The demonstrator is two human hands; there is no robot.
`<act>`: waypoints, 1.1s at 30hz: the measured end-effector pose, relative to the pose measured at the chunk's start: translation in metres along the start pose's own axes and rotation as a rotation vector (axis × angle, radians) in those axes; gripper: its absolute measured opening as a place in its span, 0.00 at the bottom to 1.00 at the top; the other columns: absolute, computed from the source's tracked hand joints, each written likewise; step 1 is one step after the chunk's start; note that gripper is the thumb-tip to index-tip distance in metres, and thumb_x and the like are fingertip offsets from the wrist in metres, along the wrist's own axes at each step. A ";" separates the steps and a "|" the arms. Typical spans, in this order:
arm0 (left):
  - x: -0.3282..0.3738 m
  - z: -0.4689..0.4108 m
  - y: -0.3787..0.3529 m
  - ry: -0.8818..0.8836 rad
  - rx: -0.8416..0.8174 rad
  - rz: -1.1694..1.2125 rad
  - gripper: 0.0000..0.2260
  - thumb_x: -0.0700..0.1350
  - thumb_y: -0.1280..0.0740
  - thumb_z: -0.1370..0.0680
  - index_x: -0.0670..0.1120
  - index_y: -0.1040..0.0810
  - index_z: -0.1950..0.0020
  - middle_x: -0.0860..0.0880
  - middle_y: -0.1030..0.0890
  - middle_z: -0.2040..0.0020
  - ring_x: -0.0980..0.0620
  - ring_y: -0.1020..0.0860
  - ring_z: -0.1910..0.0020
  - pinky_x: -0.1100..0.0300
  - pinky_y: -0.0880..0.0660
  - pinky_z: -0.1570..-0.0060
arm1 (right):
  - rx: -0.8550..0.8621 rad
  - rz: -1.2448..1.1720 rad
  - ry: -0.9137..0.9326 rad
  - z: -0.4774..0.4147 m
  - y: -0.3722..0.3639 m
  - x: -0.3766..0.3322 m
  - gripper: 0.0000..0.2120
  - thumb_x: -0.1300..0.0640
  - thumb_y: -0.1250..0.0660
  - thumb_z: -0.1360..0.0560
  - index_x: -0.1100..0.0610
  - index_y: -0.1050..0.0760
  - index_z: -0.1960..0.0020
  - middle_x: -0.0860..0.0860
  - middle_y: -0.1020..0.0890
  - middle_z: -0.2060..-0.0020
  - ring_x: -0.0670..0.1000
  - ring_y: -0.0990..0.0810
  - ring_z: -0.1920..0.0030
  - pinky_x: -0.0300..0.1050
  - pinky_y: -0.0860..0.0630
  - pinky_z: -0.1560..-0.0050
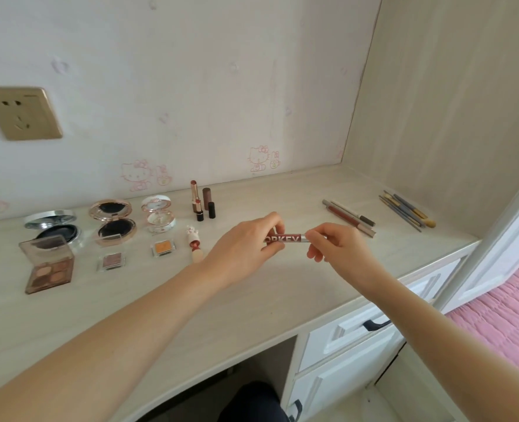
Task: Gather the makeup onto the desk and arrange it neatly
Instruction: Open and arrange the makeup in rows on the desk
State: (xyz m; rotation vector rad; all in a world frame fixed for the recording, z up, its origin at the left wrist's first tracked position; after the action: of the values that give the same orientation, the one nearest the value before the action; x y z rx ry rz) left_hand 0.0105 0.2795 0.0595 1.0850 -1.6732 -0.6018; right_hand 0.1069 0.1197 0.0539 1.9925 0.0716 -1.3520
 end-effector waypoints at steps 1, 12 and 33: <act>-0.002 0.009 0.006 0.007 0.023 -0.014 0.05 0.49 0.34 0.22 0.51 0.30 0.49 0.57 0.24 0.57 0.61 0.27 0.61 0.60 0.28 0.60 | -0.017 -0.027 -0.003 0.002 -0.007 -0.007 0.10 0.54 0.37 0.22 0.53 0.21 0.60 0.48 0.16 0.68 0.45 0.22 0.67 0.52 0.23 0.57; -0.038 0.094 0.062 0.174 0.054 0.222 0.03 0.47 0.32 0.23 0.51 0.24 0.54 0.52 0.19 0.61 0.55 0.22 0.62 0.59 0.28 0.59 | -0.239 -0.179 0.064 0.024 -0.075 -0.068 0.06 0.56 0.34 0.23 0.56 0.20 0.57 0.50 0.17 0.68 0.46 0.22 0.65 0.48 0.21 0.53; -0.085 0.183 0.089 0.377 0.403 0.168 0.07 0.45 0.26 0.28 0.52 0.21 0.52 0.60 0.21 0.59 0.64 0.25 0.61 0.74 0.32 0.60 | -0.410 -0.450 0.076 0.039 -0.182 -0.102 0.04 0.59 0.31 0.25 0.57 0.24 0.51 0.50 0.20 0.59 0.48 0.20 0.59 0.43 0.21 0.57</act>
State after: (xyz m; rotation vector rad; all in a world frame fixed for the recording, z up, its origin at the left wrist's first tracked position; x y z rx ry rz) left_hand -0.1850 0.3762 0.0236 1.2351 -1.5601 0.0571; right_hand -0.0463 0.2657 0.0359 1.7297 0.8087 -1.3900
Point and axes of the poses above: each hand's wrist, its own z-axis away from the middle knuckle, its own y-axis out of the back of the hand, x = y × z, the point moved 2 cm from there along -z, towards the middle knuckle
